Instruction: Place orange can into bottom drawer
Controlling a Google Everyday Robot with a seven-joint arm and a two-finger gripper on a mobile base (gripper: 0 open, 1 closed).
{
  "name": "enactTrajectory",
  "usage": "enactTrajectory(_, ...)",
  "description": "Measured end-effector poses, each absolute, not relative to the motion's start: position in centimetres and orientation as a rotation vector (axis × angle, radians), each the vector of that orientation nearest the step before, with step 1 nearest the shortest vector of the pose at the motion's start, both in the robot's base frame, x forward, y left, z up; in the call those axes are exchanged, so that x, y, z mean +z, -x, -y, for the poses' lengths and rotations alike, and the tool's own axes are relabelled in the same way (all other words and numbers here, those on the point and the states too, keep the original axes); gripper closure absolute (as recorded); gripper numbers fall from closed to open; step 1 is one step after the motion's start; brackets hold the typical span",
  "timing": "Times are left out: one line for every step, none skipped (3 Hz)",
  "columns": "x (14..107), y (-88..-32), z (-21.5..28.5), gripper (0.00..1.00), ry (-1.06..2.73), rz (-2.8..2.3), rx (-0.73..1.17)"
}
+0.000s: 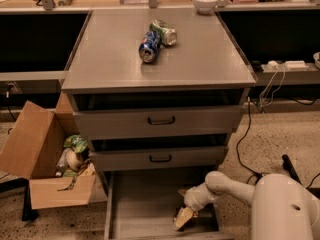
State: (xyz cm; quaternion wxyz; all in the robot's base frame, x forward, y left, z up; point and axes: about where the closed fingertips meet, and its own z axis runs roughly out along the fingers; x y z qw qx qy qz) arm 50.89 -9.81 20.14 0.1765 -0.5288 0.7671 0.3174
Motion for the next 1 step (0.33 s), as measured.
enactTrajectory(22.03,-50.77,10.54,0.00,1.530,-2.139,0.888)
